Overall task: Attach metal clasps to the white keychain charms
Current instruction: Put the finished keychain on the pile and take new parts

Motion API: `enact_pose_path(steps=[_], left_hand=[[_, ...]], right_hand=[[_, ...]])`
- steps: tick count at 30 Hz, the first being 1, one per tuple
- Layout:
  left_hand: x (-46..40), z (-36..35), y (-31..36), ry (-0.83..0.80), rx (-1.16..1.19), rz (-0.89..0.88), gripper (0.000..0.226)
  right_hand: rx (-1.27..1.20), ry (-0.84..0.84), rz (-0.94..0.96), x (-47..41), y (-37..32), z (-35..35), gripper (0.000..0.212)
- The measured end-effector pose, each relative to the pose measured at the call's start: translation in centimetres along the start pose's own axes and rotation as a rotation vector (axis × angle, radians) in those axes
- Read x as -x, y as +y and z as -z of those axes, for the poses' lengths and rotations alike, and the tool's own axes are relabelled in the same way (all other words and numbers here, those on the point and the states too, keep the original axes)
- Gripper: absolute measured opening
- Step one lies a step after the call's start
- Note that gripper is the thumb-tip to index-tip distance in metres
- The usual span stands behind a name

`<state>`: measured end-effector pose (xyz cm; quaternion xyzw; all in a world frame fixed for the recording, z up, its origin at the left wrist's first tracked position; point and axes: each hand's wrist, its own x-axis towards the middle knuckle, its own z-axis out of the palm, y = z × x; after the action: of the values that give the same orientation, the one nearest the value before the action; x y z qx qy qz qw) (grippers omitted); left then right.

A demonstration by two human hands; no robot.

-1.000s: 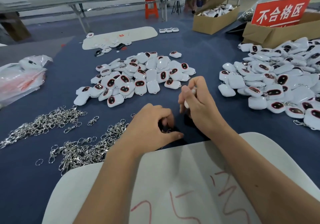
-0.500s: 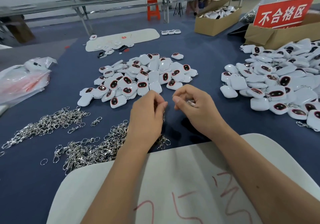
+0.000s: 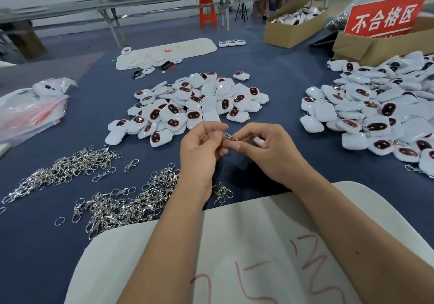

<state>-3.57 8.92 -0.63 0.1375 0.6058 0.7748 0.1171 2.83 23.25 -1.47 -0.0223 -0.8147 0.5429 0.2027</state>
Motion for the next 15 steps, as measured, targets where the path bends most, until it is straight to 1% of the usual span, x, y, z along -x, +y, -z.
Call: enact_pose_path(steps=[2,5,8,12,15], left_hand=[[0.1,-0.1,0.0,0.016,-0.022,-0.015,0.027],[0.3,-0.3,0.0,0.023,-0.060,-0.016,0.023],[0.5,-0.3,0.0,0.031,-0.077,-0.016,0.020],[0.4,-0.4,-0.1,0.033,-0.080,-0.013,0.018],[0.3,-0.3,-0.2,0.048,-0.051,-0.008,0.017]], right_hand=[[-0.036,0.045,0.008,-0.1,0.4,0.2,0.009],[-0.094,0.061,-0.004,-0.1,0.6,0.4,0.012],[-0.155,0.143,-0.034,-0.1,0.8,0.5,0.017],[-0.193,0.230,-0.073,-0.2,1.1,0.6,0.012],[-0.136,0.244,-0.096,-0.3,1.2,0.4,0.012]])
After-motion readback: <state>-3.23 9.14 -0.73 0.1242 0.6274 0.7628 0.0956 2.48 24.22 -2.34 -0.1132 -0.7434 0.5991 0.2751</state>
